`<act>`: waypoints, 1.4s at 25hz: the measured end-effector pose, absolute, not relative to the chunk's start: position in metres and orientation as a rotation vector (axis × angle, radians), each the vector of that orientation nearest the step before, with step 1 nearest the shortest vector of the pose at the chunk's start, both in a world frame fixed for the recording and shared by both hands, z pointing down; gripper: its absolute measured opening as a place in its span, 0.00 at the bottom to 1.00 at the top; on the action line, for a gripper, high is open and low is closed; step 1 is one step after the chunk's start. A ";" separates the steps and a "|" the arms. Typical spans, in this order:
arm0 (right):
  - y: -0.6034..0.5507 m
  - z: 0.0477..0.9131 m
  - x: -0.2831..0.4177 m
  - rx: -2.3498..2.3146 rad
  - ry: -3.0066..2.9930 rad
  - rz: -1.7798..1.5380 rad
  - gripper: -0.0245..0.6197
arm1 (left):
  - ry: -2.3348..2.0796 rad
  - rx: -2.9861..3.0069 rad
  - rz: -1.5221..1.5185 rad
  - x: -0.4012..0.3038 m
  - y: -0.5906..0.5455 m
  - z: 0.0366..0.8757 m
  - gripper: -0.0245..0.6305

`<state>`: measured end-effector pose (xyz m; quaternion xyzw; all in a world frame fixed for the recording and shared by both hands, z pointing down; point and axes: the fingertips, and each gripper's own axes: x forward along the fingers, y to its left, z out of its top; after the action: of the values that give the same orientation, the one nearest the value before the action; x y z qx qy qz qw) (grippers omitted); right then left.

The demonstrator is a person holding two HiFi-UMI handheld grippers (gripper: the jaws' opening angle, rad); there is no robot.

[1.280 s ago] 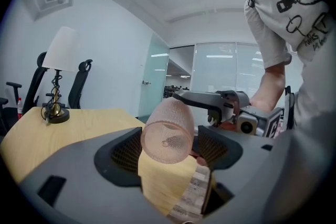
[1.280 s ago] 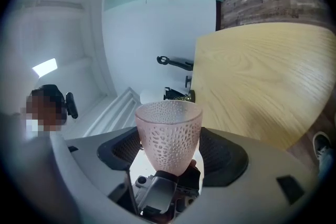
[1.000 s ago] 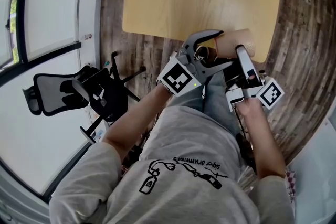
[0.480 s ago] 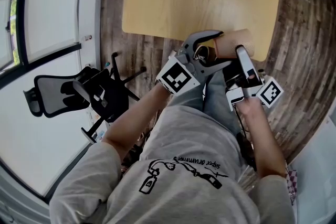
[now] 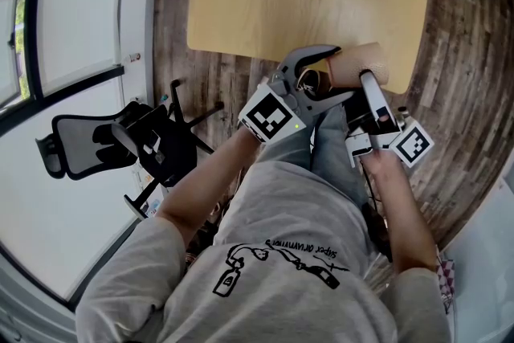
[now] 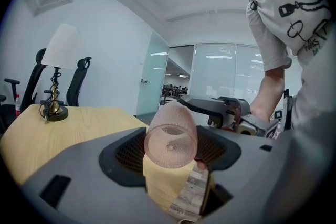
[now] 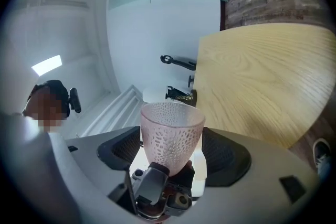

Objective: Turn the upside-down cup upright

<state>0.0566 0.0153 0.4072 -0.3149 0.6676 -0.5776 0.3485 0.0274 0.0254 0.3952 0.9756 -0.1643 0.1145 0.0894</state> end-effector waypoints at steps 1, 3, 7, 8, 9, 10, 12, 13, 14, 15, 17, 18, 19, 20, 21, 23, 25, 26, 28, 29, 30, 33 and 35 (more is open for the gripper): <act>0.016 0.408 0.057 -0.828 1.745 -1.493 0.58 | -0.489 2.900 0.347 0.027 0.026 0.396 0.49; 0.016 0.410 0.058 -0.851 1.765 -1.484 0.58 | -0.493 2.888 0.352 0.027 0.026 0.397 0.49; 0.016 0.415 0.064 -0.915 1.800 -1.470 0.58 | -0.494 2.875 0.376 0.027 0.026 0.401 0.49; 0.016 0.415 0.065 -0.931 1.817 -1.464 0.58 | -0.496 2.873 0.381 0.026 0.026 0.401 0.49; 0.016 0.415 0.066 -0.946 1.831 -1.456 0.58 | -0.497 2.871 0.387 0.026 0.025 0.401 0.49; 0.017 0.416 0.067 -0.960 1.840 -1.449 0.58 | -0.496 2.867 0.393 0.025 0.026 0.402 0.49; 0.019 0.416 0.073 -0.985 1.847 -1.438 0.58 | -0.491 2.858 0.410 0.025 0.027 0.404 0.49; 0.019 0.417 0.076 -0.998 1.852 -1.431 0.58 | -0.489 2.854 0.421 0.024 0.027 0.405 0.49; 0.018 0.418 0.079 -1.011 1.861 -1.424 0.58 | -0.489 2.850 0.433 0.024 0.027 0.407 0.49; 0.017 0.418 0.081 -1.027 1.875 -1.415 0.58 | -0.489 2.846 0.445 0.024 0.026 0.408 0.49; 0.015 0.417 0.085 -1.064 1.920 -1.386 0.58 | -0.496 2.837 0.477 0.023 0.024 0.412 0.49; 0.014 0.415 0.085 -1.086 1.951 -1.365 0.58 | -0.501 2.832 0.495 0.021 0.023 0.414 0.49; 0.014 0.414 0.084 -1.109 1.988 -1.343 0.58 | -0.504 2.825 0.510 0.020 0.022 0.416 0.49; 0.015 0.412 0.083 -1.133 2.029 -1.319 0.58 | -0.506 2.817 0.521 0.018 0.022 0.419 0.49; 0.015 0.410 0.081 -1.157 2.073 -1.293 0.58 | -0.508 2.810 0.530 0.017 0.021 0.420 0.49; 0.016 0.408 0.076 -1.199 2.170 -1.236 0.58 | -0.513 2.800 0.549 0.015 0.019 0.423 0.49; 0.018 0.404 0.072 -1.245 2.297 -1.148 0.58 | -0.517 2.791 0.571 0.014 0.017 0.425 0.49; 0.019 0.402 0.070 -1.271 2.369 -1.090 0.58 | -0.518 2.787 0.585 0.014 0.016 0.426 0.49; 0.022 0.398 0.066 -1.319 2.512 -0.964 0.58 | -0.517 2.777 0.617 0.012 0.016 0.428 0.49; 0.024 0.396 0.063 -1.338 2.576 -0.902 0.58 | -0.515 2.771 0.635 0.011 0.016 0.428 0.49; 0.026 0.395 0.061 -1.354 2.630 -0.846 0.58 | -0.512 2.765 0.652 0.010 0.016 0.429 0.49; 0.029 0.393 0.055 -1.380 2.743 -0.731 0.58 | -0.505 2.752 0.716 0.007 0.015 0.429 0.49; 0.030 0.394 0.052 -1.399 2.810 -0.665 0.58 | -0.503 2.741 0.779 0.005 0.013 0.431 0.49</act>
<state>0.0522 0.0296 0.3938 -0.4357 0.8753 -0.2073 -0.0334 0.0051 0.0130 0.4314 0.9400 -0.1723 0.2672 0.1237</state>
